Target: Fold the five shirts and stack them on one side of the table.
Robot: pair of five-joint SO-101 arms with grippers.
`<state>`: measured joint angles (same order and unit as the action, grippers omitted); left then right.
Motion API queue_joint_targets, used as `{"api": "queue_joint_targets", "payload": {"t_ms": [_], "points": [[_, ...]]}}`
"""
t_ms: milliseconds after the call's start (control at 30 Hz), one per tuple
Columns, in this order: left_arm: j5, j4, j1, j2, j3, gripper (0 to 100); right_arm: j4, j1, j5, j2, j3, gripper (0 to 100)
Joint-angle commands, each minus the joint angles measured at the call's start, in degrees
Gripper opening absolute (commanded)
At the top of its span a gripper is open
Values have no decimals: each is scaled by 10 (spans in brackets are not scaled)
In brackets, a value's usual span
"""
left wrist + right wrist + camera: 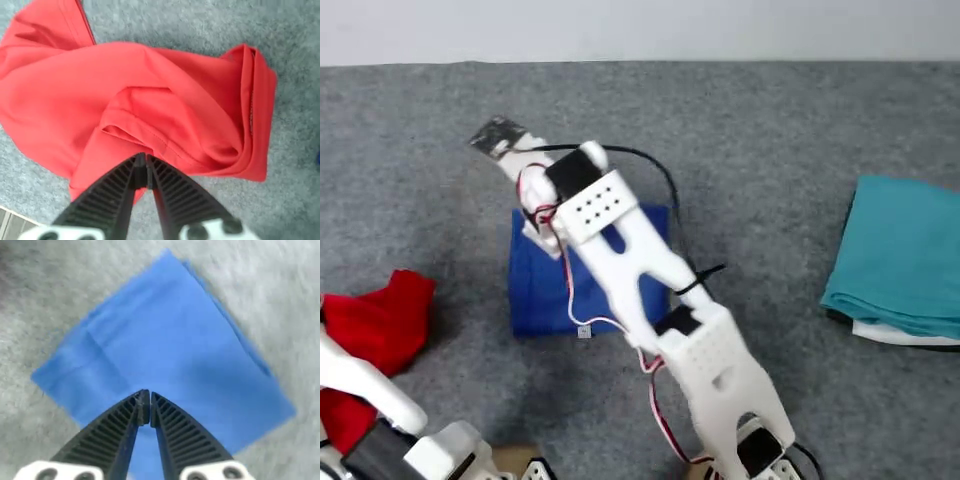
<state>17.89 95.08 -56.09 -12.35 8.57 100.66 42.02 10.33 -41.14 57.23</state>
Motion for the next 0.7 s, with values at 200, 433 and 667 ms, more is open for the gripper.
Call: {"api": "queue_joint_targets", "payload": {"t_ms": [200, 433, 667], "points": [[1, 49, 2, -25, -5, 8, 23, -27, -200, 170, -244, 35], [28, 49, 2, -25, -6, 8, 21, -49, -356, 147, -280, 229], [27, 47, 2, -25, -6, 8, -15, -72, -409, 62, -263, 321]]}}
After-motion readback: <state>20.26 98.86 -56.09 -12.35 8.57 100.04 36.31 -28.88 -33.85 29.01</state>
